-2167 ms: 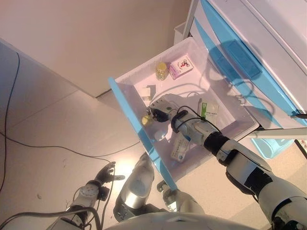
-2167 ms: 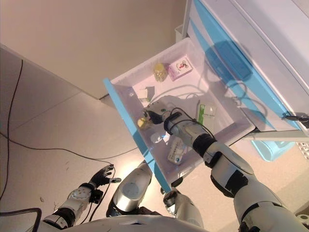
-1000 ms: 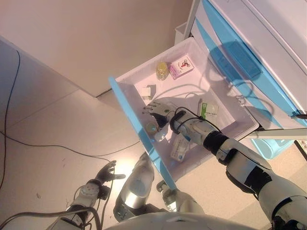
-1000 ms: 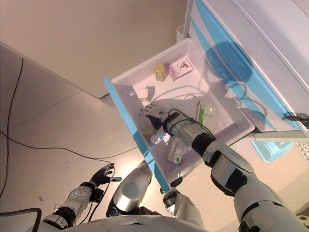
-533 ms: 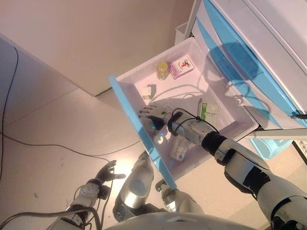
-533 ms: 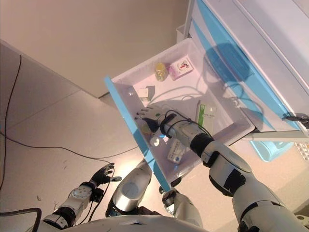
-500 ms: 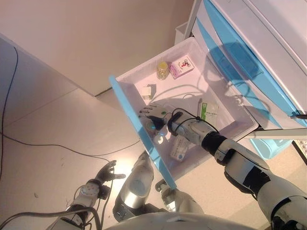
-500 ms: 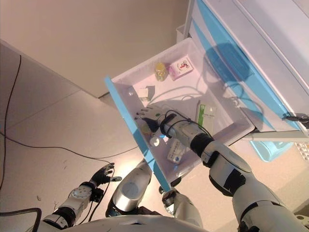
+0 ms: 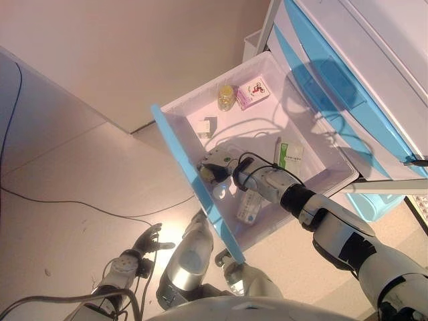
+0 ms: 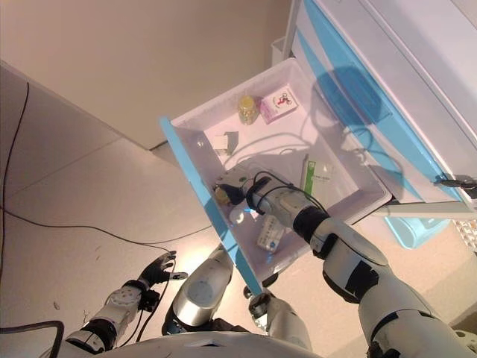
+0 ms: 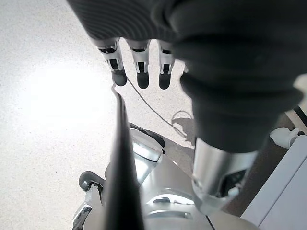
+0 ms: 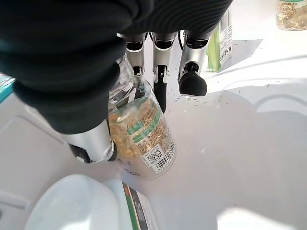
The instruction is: Open the drawer and pick up the medicine
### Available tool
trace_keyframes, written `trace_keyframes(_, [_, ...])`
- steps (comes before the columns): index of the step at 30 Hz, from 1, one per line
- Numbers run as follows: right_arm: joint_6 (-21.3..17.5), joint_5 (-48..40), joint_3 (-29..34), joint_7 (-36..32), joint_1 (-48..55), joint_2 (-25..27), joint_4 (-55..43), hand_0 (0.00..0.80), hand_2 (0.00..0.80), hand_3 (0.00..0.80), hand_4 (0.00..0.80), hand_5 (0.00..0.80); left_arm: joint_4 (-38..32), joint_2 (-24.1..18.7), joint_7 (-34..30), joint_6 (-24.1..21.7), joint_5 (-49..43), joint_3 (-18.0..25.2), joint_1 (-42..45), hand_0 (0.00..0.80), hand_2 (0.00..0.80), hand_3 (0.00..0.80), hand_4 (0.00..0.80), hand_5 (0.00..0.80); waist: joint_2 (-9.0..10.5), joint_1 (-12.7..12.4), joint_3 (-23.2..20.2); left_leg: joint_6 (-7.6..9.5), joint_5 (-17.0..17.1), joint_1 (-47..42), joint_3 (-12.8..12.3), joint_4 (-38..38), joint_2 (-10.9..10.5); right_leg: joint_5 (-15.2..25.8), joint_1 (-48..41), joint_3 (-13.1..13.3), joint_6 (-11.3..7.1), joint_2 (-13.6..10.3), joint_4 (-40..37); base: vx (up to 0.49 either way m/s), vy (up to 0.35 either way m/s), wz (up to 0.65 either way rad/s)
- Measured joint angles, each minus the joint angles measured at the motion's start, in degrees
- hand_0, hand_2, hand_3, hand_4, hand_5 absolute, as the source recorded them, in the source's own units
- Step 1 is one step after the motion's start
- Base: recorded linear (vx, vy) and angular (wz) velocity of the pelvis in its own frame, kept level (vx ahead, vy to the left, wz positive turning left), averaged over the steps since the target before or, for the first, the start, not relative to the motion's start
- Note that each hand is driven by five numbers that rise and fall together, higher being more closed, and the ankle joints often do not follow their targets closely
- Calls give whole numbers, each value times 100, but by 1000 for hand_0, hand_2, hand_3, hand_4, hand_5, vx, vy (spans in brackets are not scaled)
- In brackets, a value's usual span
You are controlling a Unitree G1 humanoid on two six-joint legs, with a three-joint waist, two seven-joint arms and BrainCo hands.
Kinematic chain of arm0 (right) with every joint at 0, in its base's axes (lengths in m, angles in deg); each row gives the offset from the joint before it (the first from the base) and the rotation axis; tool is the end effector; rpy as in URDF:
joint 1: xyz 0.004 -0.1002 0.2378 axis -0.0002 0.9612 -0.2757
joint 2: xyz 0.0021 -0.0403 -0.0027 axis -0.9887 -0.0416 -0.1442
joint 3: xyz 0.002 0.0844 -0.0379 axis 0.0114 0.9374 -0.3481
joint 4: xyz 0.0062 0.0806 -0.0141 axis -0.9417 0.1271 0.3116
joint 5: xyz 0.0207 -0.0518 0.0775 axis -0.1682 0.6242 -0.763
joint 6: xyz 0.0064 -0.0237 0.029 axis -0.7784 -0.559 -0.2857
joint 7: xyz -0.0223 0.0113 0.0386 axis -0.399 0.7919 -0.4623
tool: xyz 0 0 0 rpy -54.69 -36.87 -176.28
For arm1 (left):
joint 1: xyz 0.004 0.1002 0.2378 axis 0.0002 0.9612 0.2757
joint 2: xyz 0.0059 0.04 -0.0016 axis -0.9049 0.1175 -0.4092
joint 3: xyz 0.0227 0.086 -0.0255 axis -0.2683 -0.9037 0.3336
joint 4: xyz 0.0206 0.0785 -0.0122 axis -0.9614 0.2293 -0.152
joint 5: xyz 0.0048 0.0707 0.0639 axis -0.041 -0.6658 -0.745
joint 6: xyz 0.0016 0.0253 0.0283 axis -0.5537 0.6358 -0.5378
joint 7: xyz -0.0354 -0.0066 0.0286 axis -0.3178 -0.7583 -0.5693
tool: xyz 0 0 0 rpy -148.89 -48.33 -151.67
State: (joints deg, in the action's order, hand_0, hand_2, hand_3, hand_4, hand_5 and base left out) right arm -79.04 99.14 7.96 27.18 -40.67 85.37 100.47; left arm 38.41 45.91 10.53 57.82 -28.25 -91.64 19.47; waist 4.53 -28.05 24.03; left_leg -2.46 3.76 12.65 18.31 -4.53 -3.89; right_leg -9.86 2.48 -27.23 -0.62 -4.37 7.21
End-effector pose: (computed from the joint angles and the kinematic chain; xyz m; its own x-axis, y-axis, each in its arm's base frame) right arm 0.2908 -0.0643 0.0829 0.6382 0.7069 -0.3048 -0.1853 -0.2433 -0.9521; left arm 0.1386 0.2336 -0.0666 0.7113 -0.0032 -0.7029 0.2006 0.9593 0.1987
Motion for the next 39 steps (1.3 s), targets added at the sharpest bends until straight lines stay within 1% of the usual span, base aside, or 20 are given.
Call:
trace_keyframes(7, [17,51,-7,67,4,-1,4,800,800,800,800,800,-2,-1,4,8,-35,1,-4,0,0,0,0,0,19,0,-10,0,0,-40,-10,-18,32,13,-38,12,2,5,0,-4,-30,-1])
trace_keyframes(9, [21,50,-7,129,4,64,-7,800,800,800,800,800,9,-4,6,27,-126,10,-4,0,0,0,0,0,35,5,-10,0,0,-97,-30,-18,36,19,-88,130,1,19,-13,8,-59,-7])
trace_keyframes(11, [32,46,-2,169,4,98,-90,800,800,800,800,800,11,-45,11,83,-183,29,-2,0,0,0,0,0,138,12,-70,0,0,-135,-86,-17,47,26,-96,216,0,25,-20,3,-37,-13])
trace_keyframes(13, [64,-59,12,93,3,261,-462,800,800,800,800,800,13,-120,10,135,-335,59,-2,0,0,0,0,0,251,25,-95,0,-2,-181,-146,-14,71,56,-103,351,-9,43,-34,1,-16,-20])
trace_keyframes(14, [97,-228,14,-26,10,399,-727,800,800,800,800,800,10,-144,9,158,-392,101,4,0,0,0,0,0,283,50,-102,2,-3,-226,-172,-13,72,78,-144,428,-7,53,-55,21,-12,-17])
trace_keyframes(15, [163,-441,37,-205,13,550,-1046,800,800,800,800,800,7,-171,8,212,-429,175,11,0,0,0,0,0,307,135,-118,5,-10,-284,-185,-12,76,111,-199,485,-39,66,-120,43,-13,-19])
trace_keyframes(17, [289,-1025,159,-716,17,969,-1965,800,800,800,800,800,9,-302,11,329,-538,295,38,0,0,0,0,0,423,200,-193,19,-21,-345,-331,-10,108,178,-204,646,-37,79,-142,59,-13,-35])
trace_keyframes(19, [437,-1546,404,-1268,29,1198,-2571,800,800,800,800,800,10,-454,10,411,-576,381,126,0,0,0,0,0,556,380,-303,45,-43,-462,-483,-4,136,267,-304,804,-78,90,-230,59,-14,-43])
trace_keyframes(21, [553,-2058,561,-1811,48,1518,-3109,800,800,800,800,800,23,-543,9,515,-640,486,187,0,0,0,0,0,687,534,-496,41,-96,-515,-611,2,158,366,-353,950,-118,98,-327,64,-18,-40])
trace_keyframes(22, [670,-2410,675,-2152,47,1690,-3357,800,800,800,800,800,28,-566,4,533,-688,516,205,0,0,0,0,0,737,644,-592,67,-112,-550,-730,8,179,409,-371,1015,-138,94,-368,66,-10,-39])
trace_keyframes(23, [752,-2796,788,-2446,42,1970,-3679,800,800,800,800,800,38,-565,-1,554,-753,565,210,0,0,0,0,0,745,691,-634,80,-107,-633,-798,34,181,462,-427,1097,-155,93,-421,61,-2,-42])
trace_keyframes(25, [950,-3610,1033,-2802,39,2301,-4053,800,800,800,800,800,89,-562,-24,626,-793,570,320,0,0,0,0,0,783,868,-928,114,-117,-683,-957,87,182,557,-415,1259,-154,81,-519,71,14,-45])
trace_keyframes(27, [1053,-4163,1352,-2996,32,2409,-4246,800,800,800,800,800,213,-546,-42,634,-798,571,430,0,0,0,0,0,736,1039,-1160,160,-136,-771,-1085,106,175,610,-481,1385,-153,61,-553,63,31,-38])
trace_keyframes(28, [1074,-4440,1501,-3106,27,2461,-4315,800,800,800,800,800,246,-513,-50,636,-813,647,480,0,0,0,0,0,713,1118,-1239,182,-148,-867,-1188,135,180,619,-506,1455,-144,53,-573,30,46,-40])
trace_keyframes(29, [1078,-4647,1581,-3164,21,2543,-4407,800,800,800,800,800,261,-484,-54,642,-878,667,535,0,0,0,0,0,677,1205,-1378,196,-157,-909,-1258,170,178,622,-500,1541,-144,45,-594,28,54,-35])
trace_keyframes(31, [1156,-4898,1722,-3285,7,2758,-4702,800,800,800,800,800,287,-391,-80,654,-898,663,618,0,0,0,0,0,587,1367,-1587,218,-146,-964,-1365,238,174,642,-507,1611,-158,27,-640,36,60,-26])
trace_keyframes(33, [1240,-5086,1910,-3289,-4,2846,-4906,800,800,800,800,800,298,-315,-106,660,-897,655,728,0,0,0,0,0,491,1441,-1664,294,-91,-1139,-1443,343,167,682,-600,1731,-180,21,-649,40,56,-28])
trace_keyframes(34, [1299,-5193,2017,-3289,-16,2886,-4982,800,800,800,800,800,296,-282,-119,669,-896,656,751,0,0,0,0,0,452,1545,-1718,300,-87,-1228,-1496,414,168,682,-645,1769,-181,15,-668,51,57,-20])
trace_keyframes(36, [1339,-5328,2282,-3230,-37,3081,-5053,800,800,800,800,800,298,-182,-127,704,-893,653,791,0,0,0,0,0,365,1675,-1827,314,-76,-1347,-1565,538,165,689,-699,1835,-193,6,-715,52,43,-18])
trace_keyframes(39, [1448,-5423,2648,-2999,-96,3368,-4947,800,800,800,800,800,304,-97,-158,732,-893,637,830,0,0,0,0,0,278,1773,-1898,330,-51,-1524,-1636,674,170,693,-813,1891,-200,8,-759,57,40,-11])
